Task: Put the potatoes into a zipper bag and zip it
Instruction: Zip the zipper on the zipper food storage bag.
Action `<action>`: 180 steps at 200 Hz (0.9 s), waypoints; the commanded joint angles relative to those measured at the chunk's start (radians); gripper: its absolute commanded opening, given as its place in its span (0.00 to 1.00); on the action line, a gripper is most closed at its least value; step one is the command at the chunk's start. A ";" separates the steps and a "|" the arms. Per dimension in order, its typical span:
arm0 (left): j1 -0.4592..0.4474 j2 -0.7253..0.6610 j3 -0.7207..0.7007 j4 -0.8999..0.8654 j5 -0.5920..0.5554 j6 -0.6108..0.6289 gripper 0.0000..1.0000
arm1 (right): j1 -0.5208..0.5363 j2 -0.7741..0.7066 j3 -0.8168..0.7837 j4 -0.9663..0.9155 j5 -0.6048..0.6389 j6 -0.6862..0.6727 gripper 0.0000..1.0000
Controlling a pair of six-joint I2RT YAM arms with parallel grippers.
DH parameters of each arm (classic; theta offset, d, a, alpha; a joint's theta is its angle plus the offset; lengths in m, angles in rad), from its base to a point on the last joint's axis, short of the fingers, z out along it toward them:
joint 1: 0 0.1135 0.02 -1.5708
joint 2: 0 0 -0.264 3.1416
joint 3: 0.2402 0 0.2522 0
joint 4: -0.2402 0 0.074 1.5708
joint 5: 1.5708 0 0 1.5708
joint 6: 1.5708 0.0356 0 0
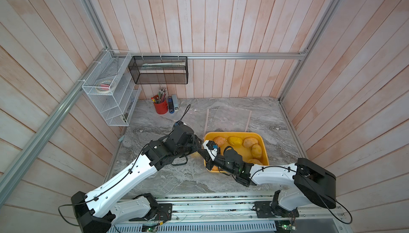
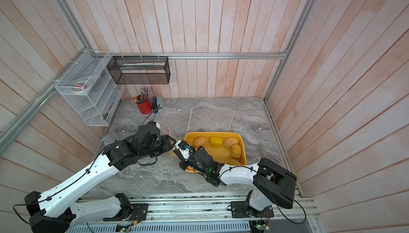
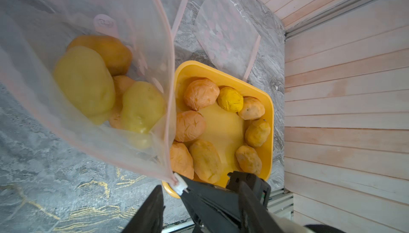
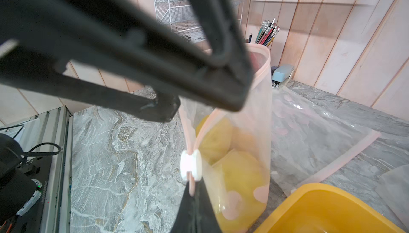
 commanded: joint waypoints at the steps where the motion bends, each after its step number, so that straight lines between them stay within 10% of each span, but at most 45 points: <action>1: -0.001 -0.045 0.017 -0.074 -0.055 -0.047 0.55 | 0.007 -0.016 0.021 0.030 0.017 -0.011 0.00; 94: 0.000 0.030 0.027 -0.052 0.052 -0.079 0.54 | 0.008 -0.032 0.025 0.048 -0.002 -0.006 0.00; 180: 0.038 0.068 0.001 -0.020 0.104 -0.064 0.18 | 0.008 -0.032 0.028 0.041 0.007 -0.002 0.00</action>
